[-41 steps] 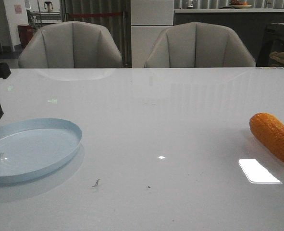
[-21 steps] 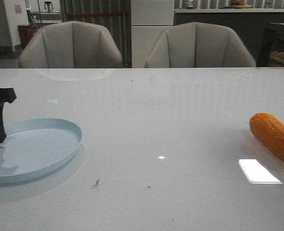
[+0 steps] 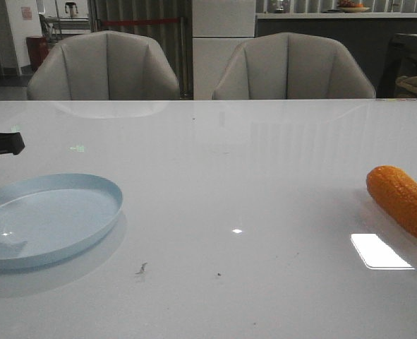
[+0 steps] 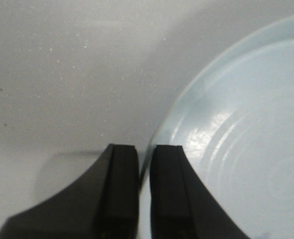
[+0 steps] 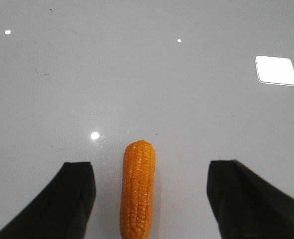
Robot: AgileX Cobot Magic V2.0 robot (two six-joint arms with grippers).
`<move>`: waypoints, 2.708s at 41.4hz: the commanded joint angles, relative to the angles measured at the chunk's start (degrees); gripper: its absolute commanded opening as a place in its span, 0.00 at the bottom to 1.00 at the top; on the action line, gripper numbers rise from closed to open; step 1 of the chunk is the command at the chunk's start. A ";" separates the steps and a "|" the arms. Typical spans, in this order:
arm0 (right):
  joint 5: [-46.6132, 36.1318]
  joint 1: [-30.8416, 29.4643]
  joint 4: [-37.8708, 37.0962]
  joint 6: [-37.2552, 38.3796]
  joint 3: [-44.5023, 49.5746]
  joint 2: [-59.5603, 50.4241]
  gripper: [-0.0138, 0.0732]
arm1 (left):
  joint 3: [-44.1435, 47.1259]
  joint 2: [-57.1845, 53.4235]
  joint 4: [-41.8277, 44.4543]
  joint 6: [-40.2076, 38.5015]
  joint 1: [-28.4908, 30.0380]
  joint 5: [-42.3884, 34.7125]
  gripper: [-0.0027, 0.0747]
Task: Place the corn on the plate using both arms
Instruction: 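Lower the left gripper to the rim of the pale blue plate, then grip the plate rim with the left gripper and lift it, then set the plate down at table center and release with left gripper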
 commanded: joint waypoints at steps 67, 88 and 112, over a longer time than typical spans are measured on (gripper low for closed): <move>-4.78 -0.27 0.04 0.14 -2.28 -0.50 0.82 | -31.21 -2.20 -14.73 4.61 -10.36 15.91 0.15; -4.49 -0.27 0.04 0.14 -2.28 -0.50 0.82 | -31.21 5.97 -16.36 4.61 -18.84 17.07 0.15; -4.28 -0.27 0.04 0.14 -2.28 -0.50 0.82 | -31.43 11.63 -15.98 7.25 -18.84 18.00 0.48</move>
